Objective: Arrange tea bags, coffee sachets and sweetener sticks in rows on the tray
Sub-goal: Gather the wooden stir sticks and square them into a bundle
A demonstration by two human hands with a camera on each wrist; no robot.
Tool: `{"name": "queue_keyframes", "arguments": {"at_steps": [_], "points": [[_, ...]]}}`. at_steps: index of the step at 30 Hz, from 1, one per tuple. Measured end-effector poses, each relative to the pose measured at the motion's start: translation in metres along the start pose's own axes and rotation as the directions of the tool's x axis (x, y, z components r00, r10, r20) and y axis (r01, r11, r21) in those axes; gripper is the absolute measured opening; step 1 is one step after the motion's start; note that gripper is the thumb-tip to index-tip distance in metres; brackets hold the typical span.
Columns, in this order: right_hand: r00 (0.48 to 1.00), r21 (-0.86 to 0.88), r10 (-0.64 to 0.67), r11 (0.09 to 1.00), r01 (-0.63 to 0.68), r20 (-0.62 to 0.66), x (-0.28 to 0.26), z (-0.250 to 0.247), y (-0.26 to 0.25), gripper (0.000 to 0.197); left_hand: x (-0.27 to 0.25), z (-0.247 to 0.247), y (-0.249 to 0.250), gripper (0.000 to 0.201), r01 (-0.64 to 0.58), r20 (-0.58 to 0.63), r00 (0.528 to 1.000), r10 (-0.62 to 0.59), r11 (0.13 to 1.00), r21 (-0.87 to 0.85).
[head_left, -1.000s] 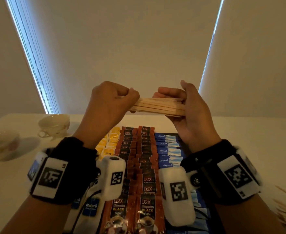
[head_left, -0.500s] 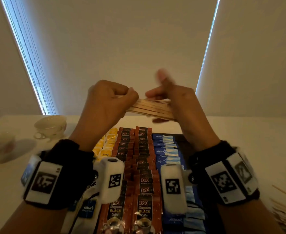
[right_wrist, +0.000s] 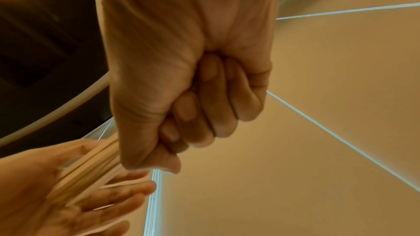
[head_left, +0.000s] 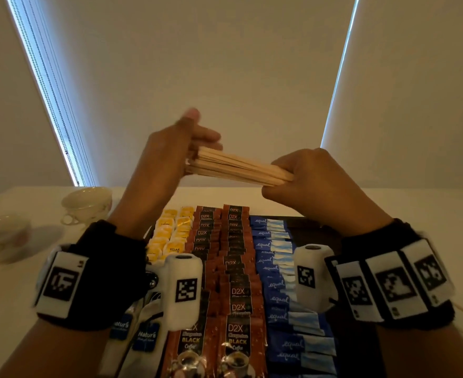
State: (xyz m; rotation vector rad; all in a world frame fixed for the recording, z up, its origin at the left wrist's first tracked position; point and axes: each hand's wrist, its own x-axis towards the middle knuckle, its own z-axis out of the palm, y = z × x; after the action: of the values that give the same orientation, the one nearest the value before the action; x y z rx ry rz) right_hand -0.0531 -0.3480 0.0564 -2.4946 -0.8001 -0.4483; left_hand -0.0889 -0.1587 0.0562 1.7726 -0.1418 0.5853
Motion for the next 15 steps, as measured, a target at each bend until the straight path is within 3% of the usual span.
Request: {"name": "queue_keyframes", "arguments": {"at_steps": [3,7,11,13,15], "points": [[0.999,-0.026,-0.046,0.999,0.045,-0.008,-0.001,0.001,-0.005,0.017,-0.002,0.003,0.003,0.054,-0.01,0.029,0.999,0.016,0.981,-0.193],[0.997,-0.074,-0.078,0.994,0.075,-0.027,-0.001,0.003,-0.011,0.017,-0.008,0.012,0.004,0.053,-0.001,0.104,0.994,0.021,0.982,-0.187],[0.992,-0.124,-0.104,0.988,0.095,-0.069,-0.002,0.002,-0.011,0.009,-0.008,0.004,0.004,0.037,-0.001,0.163,0.986,-0.032,0.981,0.197],[0.989,-0.178,-0.12,0.978,0.104,-0.081,-0.001,0.004,-0.013,0.009,-0.01,-0.001,0.004,0.045,0.038,0.241,0.964,-0.115,0.952,0.304],[0.99,-0.217,-0.122,0.97,0.106,-0.064,-0.002,0.008,-0.016,0.013,-0.011,-0.005,0.004,0.05,0.012,0.248,0.963,-0.106,0.936,0.352]]}}
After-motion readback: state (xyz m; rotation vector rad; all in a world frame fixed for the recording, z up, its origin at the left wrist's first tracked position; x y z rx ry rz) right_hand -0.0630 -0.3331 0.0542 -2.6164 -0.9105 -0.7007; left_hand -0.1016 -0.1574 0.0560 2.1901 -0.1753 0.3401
